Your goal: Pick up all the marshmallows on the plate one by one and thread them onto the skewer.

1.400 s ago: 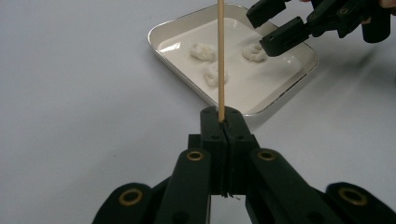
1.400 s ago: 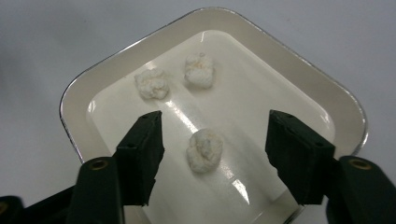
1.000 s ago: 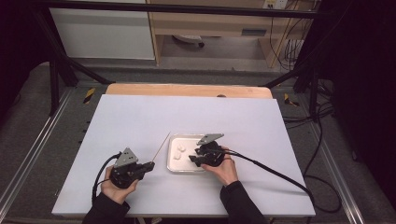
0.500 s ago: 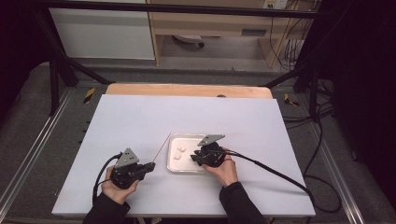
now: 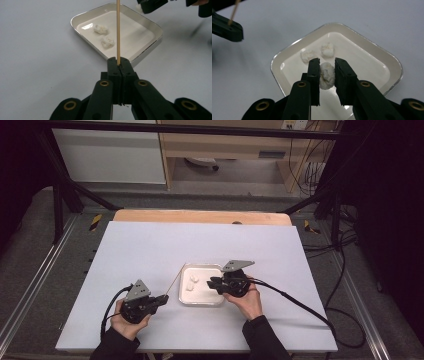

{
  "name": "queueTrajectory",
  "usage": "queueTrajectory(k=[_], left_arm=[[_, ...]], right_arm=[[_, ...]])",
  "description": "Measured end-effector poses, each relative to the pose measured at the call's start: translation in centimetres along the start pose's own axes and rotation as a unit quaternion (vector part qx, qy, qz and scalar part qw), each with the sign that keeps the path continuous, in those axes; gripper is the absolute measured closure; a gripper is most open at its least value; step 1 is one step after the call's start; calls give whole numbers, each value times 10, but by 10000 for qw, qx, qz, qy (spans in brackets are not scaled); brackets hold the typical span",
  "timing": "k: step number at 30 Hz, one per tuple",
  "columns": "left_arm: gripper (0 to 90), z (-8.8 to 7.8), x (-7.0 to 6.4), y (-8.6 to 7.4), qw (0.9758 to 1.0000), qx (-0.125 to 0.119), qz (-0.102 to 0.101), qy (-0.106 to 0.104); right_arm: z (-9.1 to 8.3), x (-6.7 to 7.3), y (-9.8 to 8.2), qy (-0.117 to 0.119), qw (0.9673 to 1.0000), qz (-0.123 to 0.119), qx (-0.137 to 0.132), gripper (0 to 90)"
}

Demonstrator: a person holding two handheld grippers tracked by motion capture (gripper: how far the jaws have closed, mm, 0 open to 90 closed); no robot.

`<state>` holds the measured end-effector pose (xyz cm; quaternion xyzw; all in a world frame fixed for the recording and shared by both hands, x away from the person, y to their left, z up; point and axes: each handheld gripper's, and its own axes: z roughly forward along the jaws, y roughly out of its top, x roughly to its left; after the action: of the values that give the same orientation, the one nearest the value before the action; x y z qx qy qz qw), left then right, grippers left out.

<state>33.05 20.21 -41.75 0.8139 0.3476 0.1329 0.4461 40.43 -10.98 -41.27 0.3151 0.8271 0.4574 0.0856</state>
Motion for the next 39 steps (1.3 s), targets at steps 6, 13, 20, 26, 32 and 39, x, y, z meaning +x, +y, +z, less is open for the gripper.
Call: queueTrajectory(k=[6, 13, 20, 26, 32, 39], left_arm=[[885, 4, -9, 2, 9999, -19, 57, -110], [885, 13, -25, 5, 9994, -24, 183, -290], [885, 22, -40, 8, 9986, 3, 320, -423], [885, 28, -50, 10, 9977, 29, 457, -492], [885, 29, -53, 10, 9973, 37, 535, -493], [885, 29, -54, 10, 9973, 12, 558, -476]], right_arm=[[-29, 1, 9, 192, 9989, 74, -433, 754], [-56, 4, 16, 381, 9953, 163, -876, 759], [-72, 3, 23, 568, 9901, 320, -1245, 763], [-78, 1, 26, 661, 9863, 473, -1435, 767], [-75, 0, 26, 754, 9853, 548, -1430, 769], [-68, -1, 25, 850, 9849, 623, -1374, 771]])
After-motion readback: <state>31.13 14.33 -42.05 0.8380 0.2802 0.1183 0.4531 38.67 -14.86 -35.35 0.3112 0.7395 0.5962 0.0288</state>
